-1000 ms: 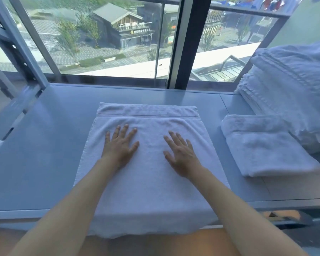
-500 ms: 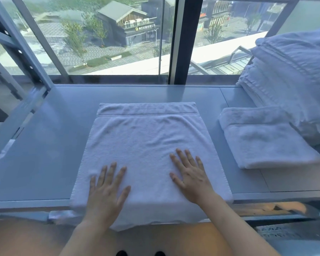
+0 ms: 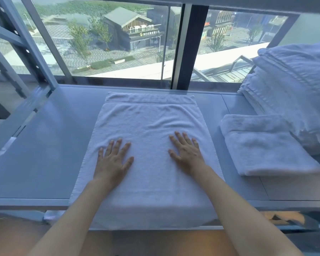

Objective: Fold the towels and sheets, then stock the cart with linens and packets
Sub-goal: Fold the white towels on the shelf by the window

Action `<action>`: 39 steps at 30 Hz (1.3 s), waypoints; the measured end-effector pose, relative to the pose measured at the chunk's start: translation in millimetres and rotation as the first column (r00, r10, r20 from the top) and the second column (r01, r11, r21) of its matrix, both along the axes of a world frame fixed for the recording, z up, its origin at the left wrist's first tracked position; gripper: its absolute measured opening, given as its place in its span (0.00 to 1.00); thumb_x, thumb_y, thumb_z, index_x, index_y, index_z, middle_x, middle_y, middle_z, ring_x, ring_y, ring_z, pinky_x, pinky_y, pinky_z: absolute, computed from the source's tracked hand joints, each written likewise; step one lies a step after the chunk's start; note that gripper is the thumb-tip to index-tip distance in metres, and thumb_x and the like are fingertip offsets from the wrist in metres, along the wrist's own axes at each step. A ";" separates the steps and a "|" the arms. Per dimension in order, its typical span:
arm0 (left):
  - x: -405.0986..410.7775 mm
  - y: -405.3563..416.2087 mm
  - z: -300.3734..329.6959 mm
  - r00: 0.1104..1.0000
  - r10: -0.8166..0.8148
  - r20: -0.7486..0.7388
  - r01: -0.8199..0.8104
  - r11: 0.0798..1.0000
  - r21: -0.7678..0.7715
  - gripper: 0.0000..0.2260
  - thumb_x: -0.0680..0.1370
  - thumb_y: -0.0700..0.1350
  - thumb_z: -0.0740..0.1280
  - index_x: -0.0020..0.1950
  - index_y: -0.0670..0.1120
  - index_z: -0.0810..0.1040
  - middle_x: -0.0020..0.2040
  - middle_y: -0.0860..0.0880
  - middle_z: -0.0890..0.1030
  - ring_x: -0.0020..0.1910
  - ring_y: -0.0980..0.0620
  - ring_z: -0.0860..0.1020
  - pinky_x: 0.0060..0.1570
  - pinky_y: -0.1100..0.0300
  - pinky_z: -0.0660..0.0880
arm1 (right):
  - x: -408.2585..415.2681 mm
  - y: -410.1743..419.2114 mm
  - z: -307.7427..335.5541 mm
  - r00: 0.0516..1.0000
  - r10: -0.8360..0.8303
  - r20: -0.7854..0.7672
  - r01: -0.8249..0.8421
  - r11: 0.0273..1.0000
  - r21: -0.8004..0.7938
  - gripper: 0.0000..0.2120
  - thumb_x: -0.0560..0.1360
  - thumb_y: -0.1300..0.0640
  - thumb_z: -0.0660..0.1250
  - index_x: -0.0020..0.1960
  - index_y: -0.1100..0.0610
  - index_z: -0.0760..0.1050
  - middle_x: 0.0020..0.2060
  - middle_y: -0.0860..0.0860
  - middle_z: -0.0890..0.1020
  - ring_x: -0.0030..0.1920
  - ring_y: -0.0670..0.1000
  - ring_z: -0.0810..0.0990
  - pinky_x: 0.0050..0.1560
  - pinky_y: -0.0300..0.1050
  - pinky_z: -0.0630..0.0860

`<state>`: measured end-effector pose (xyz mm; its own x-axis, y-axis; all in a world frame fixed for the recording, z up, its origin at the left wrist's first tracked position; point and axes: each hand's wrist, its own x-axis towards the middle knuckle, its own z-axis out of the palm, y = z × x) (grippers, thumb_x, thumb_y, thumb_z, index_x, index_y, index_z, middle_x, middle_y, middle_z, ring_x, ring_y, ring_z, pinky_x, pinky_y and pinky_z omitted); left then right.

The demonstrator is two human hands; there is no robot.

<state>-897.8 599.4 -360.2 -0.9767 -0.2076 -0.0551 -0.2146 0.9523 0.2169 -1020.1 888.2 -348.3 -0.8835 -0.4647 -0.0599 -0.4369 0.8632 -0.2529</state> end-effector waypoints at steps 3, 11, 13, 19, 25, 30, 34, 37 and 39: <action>-1.1 1.6 -2.1 1.000 0.002 -0.006 -0.002 1.000 0.004 0.29 0.83 0.66 0.49 0.83 0.63 0.49 0.84 0.57 0.44 0.83 0.53 0.42 0.80 0.44 0.41 | 2.7 -0.2 6.0 1.000 -0.009 -0.005 0.009 1.000 0.010 0.31 0.84 0.41 0.54 0.84 0.46 0.51 0.84 0.45 0.49 0.83 0.50 0.45 0.81 0.57 0.43; 3.7 7.6 4.8 1.000 -0.010 -0.007 0.010 1.000 -0.011 0.29 0.83 0.63 0.53 0.83 0.60 0.51 0.85 0.54 0.47 0.84 0.50 0.44 0.80 0.42 0.43 | 107.4 -41.2 3.9 0.974 0.227 -0.002 -0.227 0.970 -0.091 0.30 0.84 0.44 0.54 0.83 0.48 0.54 0.84 0.46 0.50 0.83 0.50 0.45 0.80 0.58 0.43; 11.7 16.7 15.1 0.998 -0.009 -0.056 0.007 0.999 -0.038 0.27 0.84 0.59 0.55 0.83 0.55 0.58 0.85 0.50 0.53 0.84 0.46 0.48 0.79 0.38 0.47 | 118.6 -38.3 0.9 0.975 0.221 -0.004 -0.221 0.974 -0.045 0.29 0.84 0.43 0.52 0.84 0.47 0.52 0.84 0.45 0.48 0.83 0.49 0.43 0.81 0.57 0.41; 74.6 70.4 8.9 0.977 -0.192 -0.091 0.198 0.978 0.065 0.32 0.81 0.62 0.46 0.83 0.52 0.60 0.84 0.52 0.55 0.83 0.48 0.53 0.78 0.40 0.55 | 119.6 -33.4 0.7 0.976 0.216 -0.003 -0.216 0.975 -0.046 0.29 0.85 0.42 0.51 0.84 0.46 0.52 0.84 0.43 0.46 0.83 0.47 0.41 0.81 0.55 0.40; 91.2 60.1 0.4 0.975 -0.215 -0.047 0.214 0.976 -0.028 0.30 0.82 0.64 0.42 0.84 0.58 0.50 0.84 0.58 0.45 0.83 0.55 0.41 0.80 0.49 0.41 | 122.7 -5.4 0.7 0.970 0.243 -0.012 -0.243 0.970 -0.028 0.29 0.85 0.42 0.50 0.84 0.45 0.51 0.83 0.43 0.47 0.83 0.45 0.42 0.81 0.52 0.41; 112.0 31.9 -3.7 0.989 -0.140 -0.054 0.138 0.990 -0.041 0.30 0.82 0.65 0.42 0.84 0.59 0.52 0.84 0.58 0.48 0.83 0.53 0.45 0.81 0.46 0.47 | 131.0 78.8 -5.7 0.985 0.168 -0.024 -0.166 0.984 0.058 0.30 0.83 0.36 0.43 0.83 0.40 0.44 0.82 0.38 0.39 0.81 0.42 0.37 0.81 0.48 0.38; 133.7 20.9 -3.7 0.987 -0.141 -0.071 0.140 0.990 -0.027 0.30 0.83 0.65 0.43 0.84 0.58 0.52 0.84 0.58 0.49 0.83 0.53 0.45 0.81 0.44 0.49 | 148.6 119.3 -7.3 0.982 0.186 -0.020 -0.184 0.979 0.086 0.32 0.83 0.32 0.43 0.83 0.40 0.39 0.82 0.38 0.38 0.82 0.43 0.37 0.80 0.49 0.39; 141.7 18.9 0.5 0.980 -0.181 -0.087 0.180 0.984 -0.016 0.30 0.82 0.65 0.46 0.84 0.56 0.54 0.84 0.57 0.51 0.83 0.52 0.47 0.80 0.43 0.51 | 155.0 121.3 -10.0 0.978 0.207 -0.038 -0.202 0.973 0.108 0.35 0.83 0.31 0.47 0.83 0.41 0.38 0.82 0.40 0.38 0.82 0.44 0.36 0.81 0.50 0.40; 144.5 12.8 2.7 0.971 -0.222 -0.089 0.221 0.975 -0.016 0.32 0.82 0.66 0.49 0.84 0.56 0.53 0.84 0.58 0.51 0.83 0.53 0.47 0.80 0.44 0.51 | 153.1 119.9 -11.8 0.977 0.208 -0.046 -0.200 0.970 0.141 0.36 0.83 0.32 0.49 0.83 0.42 0.37 0.82 0.41 0.37 0.82 0.45 0.35 0.81 0.52 0.41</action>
<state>-753.3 612.2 -357.5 -0.9993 0.0145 0.0354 0.0219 0.9752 0.2200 -867.0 1008.1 -360.1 -0.7745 -0.6270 -0.0841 -0.6183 0.7784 -0.1083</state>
